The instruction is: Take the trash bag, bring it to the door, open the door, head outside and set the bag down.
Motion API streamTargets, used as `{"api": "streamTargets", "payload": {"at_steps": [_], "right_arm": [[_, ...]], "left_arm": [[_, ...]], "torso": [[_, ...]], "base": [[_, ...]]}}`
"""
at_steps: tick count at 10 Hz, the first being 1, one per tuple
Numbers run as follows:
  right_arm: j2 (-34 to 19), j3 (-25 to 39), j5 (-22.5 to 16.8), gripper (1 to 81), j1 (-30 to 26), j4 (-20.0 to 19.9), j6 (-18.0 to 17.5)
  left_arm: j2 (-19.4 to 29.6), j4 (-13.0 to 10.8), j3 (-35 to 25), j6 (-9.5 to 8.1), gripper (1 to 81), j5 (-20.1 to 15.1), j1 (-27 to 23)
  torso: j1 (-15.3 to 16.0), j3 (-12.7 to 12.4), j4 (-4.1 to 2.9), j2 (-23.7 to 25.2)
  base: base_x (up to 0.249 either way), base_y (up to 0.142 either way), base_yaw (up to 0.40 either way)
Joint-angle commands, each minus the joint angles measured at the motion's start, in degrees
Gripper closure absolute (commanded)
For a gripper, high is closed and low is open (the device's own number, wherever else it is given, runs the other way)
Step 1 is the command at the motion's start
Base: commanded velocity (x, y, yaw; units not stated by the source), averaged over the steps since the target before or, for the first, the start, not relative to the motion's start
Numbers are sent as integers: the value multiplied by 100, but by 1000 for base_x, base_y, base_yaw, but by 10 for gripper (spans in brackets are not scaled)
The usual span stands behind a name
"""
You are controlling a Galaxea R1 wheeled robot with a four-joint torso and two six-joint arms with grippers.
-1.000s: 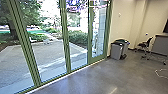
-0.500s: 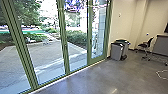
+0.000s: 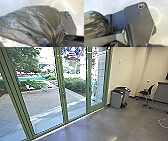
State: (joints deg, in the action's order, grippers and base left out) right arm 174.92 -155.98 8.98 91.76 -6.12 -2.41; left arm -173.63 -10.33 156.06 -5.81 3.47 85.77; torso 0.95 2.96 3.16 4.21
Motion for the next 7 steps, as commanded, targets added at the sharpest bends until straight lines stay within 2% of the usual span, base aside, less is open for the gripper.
{"api": "streamTargets", "payload": {"at_steps": [1,7], "right_arm": [[28,-2,-292,10,-215,32,4],[28,-2,-292,10,-206,41,4]], "left_arm": [[12,-31,-6,28,811,-233,-284],[21,-40,-6,37,811,-224,-276]], "torso": [[0,0,0,0],[0,0,0,0]], "base": [[160,-82,0],[160,-82,0]]}}
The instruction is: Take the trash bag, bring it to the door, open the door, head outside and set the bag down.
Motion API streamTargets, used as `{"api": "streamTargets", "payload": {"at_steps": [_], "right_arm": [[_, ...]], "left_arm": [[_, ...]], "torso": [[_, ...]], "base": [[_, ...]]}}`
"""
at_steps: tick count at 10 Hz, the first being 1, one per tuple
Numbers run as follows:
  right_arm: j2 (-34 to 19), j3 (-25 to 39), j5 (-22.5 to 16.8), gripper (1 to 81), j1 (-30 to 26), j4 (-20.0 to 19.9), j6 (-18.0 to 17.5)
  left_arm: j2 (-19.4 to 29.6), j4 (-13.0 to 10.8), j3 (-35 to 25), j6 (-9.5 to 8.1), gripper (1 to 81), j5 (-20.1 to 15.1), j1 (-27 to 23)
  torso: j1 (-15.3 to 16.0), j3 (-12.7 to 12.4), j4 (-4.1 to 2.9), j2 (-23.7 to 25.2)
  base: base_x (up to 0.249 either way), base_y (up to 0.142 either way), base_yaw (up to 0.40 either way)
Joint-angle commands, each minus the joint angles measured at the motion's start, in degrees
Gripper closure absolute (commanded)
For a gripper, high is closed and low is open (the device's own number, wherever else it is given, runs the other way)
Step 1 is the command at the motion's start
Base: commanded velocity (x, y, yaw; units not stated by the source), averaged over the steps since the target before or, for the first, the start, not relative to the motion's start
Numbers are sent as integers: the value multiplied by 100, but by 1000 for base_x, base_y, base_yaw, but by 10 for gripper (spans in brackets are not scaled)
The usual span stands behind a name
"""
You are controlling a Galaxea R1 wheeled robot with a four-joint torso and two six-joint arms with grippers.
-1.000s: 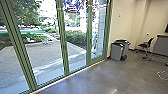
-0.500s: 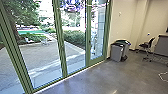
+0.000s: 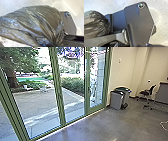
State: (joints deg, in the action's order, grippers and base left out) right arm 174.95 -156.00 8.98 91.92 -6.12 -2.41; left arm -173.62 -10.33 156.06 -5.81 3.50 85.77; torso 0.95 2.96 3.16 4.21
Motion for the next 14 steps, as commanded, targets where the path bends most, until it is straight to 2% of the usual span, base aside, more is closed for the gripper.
{"api": "streamTargets", "payload": {"at_steps": [1,9,10,11,14], "right_arm": [[26,1,-292,10,-230,41,4],[43,1,-292,10,-248,49,13],[69,1,-292,10,-230,85,39],[96,1,-292,10,-222,155,118],[96,-17,-292,10,-230,137,118]], "left_arm": [[20,-40,-6,37,811,-236,-276],[20,-40,-6,37,811,-227,-276],[20,-57,-6,37,811,-227,-267],[11,-179,-6,37,811,-132,-232],[11,-207,-6,37,811,-69,-223]], "torso": [[0,0,0,0],[0,0,0,0],[0,0,0,0],[0,0,0,0],[0,0,0,0]], "base": [[160,-82,0],[160,-82,0],[155,-82,0],[155,-82,0],[155,-82,0]]}}
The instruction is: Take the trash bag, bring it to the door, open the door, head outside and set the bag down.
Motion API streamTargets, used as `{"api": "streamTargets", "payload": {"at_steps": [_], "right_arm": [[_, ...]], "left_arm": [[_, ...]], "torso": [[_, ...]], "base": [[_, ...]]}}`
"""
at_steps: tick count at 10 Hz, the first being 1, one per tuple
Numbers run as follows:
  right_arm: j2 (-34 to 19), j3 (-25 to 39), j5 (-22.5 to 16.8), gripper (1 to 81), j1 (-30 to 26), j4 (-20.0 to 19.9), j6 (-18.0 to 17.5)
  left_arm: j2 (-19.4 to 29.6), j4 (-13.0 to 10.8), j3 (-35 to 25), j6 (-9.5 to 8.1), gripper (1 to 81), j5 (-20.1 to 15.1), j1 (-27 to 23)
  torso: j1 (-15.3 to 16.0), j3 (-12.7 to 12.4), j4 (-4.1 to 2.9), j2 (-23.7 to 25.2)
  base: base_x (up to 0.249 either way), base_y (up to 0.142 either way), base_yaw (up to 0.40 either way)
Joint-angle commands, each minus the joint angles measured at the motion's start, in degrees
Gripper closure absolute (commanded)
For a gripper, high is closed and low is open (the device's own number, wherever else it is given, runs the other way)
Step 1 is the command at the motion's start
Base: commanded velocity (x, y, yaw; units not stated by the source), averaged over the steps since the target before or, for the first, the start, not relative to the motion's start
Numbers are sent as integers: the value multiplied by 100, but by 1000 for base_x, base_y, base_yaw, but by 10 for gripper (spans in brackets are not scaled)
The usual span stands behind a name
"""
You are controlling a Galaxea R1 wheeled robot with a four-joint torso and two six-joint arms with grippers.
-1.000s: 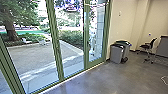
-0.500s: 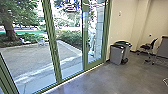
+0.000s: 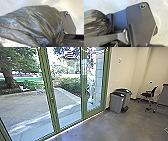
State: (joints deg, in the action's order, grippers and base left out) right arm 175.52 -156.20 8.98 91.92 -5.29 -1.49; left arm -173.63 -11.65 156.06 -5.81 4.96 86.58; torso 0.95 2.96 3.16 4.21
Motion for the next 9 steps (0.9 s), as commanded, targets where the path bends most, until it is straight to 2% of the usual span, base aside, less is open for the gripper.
{"api": "streamTargets", "payload": {"at_steps": [1,7,9], "right_arm": [[30,2,-292,10,-230,54,17],[38,-85,-292,10,-231,19,8],[29,-85,-292,10,-230,20,8]], "left_arm": [[12,-74,-6,37,811,-215,-303],[12,-65,-6,37,811,-215,-295],[12,-65,-6,37,811,-215,-294]], "torso": [[0,0,0,0],[0,0,0,0],[0,0,0,0]], "base": [[155,-82,0],[155,-78,0],[154,0,0]]}}
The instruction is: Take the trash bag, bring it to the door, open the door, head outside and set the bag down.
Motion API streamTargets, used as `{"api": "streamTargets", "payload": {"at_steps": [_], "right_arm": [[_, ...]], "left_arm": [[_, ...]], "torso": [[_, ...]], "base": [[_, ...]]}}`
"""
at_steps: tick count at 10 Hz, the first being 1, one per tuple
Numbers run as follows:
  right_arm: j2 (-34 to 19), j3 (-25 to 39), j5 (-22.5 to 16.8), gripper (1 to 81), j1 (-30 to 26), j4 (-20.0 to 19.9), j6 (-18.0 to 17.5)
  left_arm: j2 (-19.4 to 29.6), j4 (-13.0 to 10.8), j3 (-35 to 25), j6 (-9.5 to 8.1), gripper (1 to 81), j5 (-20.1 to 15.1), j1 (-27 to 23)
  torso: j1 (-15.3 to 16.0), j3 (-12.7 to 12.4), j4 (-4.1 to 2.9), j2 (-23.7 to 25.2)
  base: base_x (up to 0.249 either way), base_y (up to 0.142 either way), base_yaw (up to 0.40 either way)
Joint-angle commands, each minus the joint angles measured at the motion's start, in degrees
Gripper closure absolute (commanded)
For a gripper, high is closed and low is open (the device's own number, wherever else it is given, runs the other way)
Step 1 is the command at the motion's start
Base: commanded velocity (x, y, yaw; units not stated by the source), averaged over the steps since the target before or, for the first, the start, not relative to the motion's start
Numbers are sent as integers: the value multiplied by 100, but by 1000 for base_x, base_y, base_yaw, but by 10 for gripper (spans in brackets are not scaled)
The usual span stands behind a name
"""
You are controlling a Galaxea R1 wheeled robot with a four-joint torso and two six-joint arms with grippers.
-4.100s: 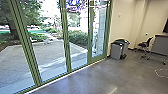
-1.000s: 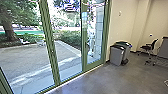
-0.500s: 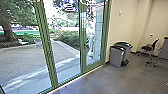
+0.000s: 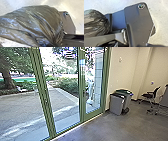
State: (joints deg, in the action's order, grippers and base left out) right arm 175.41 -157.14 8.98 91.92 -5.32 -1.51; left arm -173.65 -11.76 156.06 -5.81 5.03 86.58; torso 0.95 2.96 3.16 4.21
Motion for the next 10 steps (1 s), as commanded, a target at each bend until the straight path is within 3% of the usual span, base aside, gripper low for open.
{"api": "streamTargets", "payload": {"at_steps": [1,3,10], "right_arm": [[49,9,-292,10,-222,31,11],[41,9,-292,10,-222,31,11],[40,9,-292,10,-230,48,11]], "left_arm": [[15,-54,-6,37,811,-222,-286],[15,-54,-6,37,811,-222,-286],[-3,-54,-6,37,811,-222,-286]], "torso": [[0,0,0,0],[-2,0,0,0],[-4,0,0,2]], "base": [[154,0,0],[154,0,0],[158,-80,0]]}}
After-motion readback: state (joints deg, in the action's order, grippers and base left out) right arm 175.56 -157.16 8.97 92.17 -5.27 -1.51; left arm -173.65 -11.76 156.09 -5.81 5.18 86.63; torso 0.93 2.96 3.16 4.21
